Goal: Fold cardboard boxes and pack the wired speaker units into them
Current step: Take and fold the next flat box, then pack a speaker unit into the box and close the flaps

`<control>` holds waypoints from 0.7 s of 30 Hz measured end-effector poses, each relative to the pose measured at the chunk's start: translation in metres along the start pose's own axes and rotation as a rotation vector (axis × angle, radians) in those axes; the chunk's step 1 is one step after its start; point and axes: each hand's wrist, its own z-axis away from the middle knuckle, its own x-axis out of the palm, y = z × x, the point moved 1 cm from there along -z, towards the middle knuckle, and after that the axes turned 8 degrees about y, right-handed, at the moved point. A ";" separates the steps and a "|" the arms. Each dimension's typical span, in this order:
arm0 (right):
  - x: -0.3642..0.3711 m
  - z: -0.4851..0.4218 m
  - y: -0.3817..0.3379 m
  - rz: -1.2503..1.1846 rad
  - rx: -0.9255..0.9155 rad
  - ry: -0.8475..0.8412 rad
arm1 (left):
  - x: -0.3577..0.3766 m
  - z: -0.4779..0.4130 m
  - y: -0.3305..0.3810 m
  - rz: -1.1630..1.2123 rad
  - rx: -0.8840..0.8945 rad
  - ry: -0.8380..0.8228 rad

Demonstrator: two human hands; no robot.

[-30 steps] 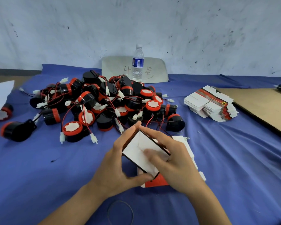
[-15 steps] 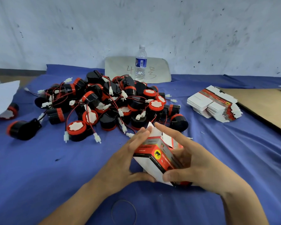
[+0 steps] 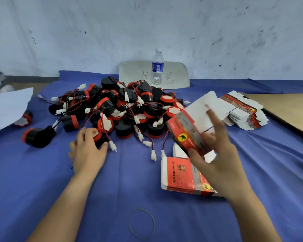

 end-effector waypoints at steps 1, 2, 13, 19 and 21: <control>-0.001 -0.001 0.003 0.214 -0.076 -0.010 | -0.001 0.001 0.002 -0.037 0.009 0.044; -0.001 -0.001 0.006 0.360 -0.124 -0.061 | -0.002 0.002 0.002 -0.100 0.023 0.090; -0.010 -0.001 0.009 0.275 -0.106 -0.107 | -0.026 0.021 0.036 0.471 0.335 0.453; -0.005 0.003 -0.023 -0.184 0.054 0.042 | -0.022 0.055 0.065 0.961 0.751 0.379; 0.006 0.006 -0.027 -0.345 0.217 -0.096 | -0.021 0.066 0.072 1.043 0.771 0.289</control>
